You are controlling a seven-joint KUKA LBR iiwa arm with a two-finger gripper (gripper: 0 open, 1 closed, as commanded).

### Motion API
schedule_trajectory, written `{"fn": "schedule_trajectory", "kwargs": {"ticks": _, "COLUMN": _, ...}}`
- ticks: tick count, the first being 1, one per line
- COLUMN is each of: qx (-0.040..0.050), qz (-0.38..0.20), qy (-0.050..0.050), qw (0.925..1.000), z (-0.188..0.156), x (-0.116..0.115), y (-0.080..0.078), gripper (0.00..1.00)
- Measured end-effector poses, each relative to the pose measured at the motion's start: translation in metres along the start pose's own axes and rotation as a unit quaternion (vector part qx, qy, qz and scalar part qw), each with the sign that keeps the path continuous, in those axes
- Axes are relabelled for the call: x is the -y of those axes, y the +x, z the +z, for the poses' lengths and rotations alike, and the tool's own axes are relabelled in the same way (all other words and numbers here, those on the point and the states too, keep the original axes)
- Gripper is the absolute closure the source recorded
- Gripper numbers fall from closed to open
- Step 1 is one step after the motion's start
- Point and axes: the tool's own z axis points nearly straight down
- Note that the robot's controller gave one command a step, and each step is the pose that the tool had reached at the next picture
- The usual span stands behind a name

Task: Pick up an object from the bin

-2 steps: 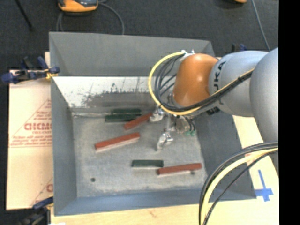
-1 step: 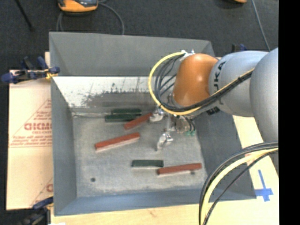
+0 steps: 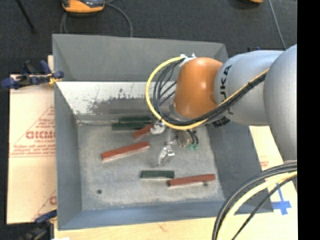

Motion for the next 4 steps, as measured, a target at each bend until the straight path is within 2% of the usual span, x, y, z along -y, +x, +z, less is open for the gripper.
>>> {"fn": "schedule_trajectory", "kwargs": {"ticks": 1, "qx": 0.0060, "qz": 0.077, "qy": -0.002, "qw": 0.9970, "z": -0.005, "x": -0.008, "y": -0.035, "gripper": 0.00}}
{"fn": "schedule_trajectory", "kwargs": {"ticks": 2, "qx": 0.0030, "qz": 0.059, "qy": 0.001, "qw": 0.9982, "z": 0.009, "x": -0.038, "y": -0.043, "gripper": 0.00}}
{"fn": "schedule_trajectory", "kwargs": {"ticks": 3, "qx": 0.0170, "qz": -0.076, "qy": -0.001, "qw": 0.9969, "z": 0.025, "x": -0.050, "y": -0.049, "gripper": 1.00}}
{"fn": "schedule_trajectory", "kwargs": {"ticks": 4, "qx": 0.0170, "qz": -0.076, "qy": -0.001, "qw": 0.9969, "z": 0.025, "x": -0.050, "y": -0.049, "gripper": 1.00}}
